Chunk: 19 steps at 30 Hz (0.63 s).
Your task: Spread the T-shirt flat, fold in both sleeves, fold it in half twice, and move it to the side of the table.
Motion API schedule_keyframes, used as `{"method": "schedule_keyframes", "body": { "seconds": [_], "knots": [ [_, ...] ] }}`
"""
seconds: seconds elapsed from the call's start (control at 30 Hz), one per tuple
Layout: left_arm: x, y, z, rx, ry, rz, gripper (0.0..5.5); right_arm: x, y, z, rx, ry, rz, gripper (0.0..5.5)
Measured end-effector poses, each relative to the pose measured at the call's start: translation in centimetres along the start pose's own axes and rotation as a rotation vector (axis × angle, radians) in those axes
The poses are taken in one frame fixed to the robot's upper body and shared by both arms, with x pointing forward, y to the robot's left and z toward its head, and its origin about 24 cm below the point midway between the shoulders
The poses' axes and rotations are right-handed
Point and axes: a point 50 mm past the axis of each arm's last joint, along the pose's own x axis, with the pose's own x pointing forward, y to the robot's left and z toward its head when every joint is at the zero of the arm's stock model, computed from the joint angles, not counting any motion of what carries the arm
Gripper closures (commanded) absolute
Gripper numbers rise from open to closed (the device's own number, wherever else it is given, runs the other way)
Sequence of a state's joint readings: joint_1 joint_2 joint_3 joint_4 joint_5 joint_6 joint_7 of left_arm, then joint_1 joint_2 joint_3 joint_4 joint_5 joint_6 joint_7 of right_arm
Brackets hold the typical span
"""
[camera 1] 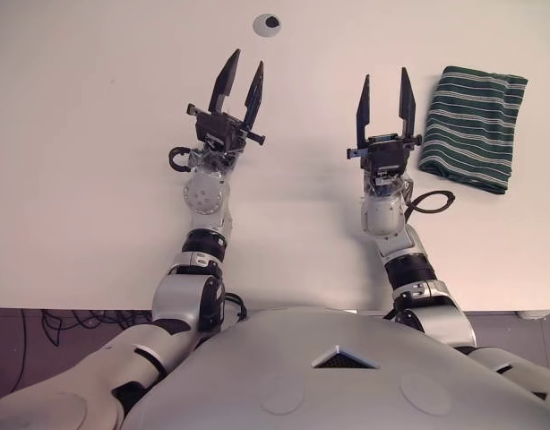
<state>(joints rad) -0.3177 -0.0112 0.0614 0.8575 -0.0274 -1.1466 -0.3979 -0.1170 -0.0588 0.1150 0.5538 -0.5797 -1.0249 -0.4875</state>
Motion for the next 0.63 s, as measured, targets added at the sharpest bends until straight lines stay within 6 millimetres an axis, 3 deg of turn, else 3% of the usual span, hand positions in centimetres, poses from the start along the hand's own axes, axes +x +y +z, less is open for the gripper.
{"method": "schedule_keyframes", "body": {
  "seconds": [0.63],
  "knots": [
    [0.15, 0.42, -0.10, 0.014, -0.002, 0.058, 3.93, 0.64, 0.13, -0.39, 0.040, -0.030, 0.016, 3.37]
  ]
}}
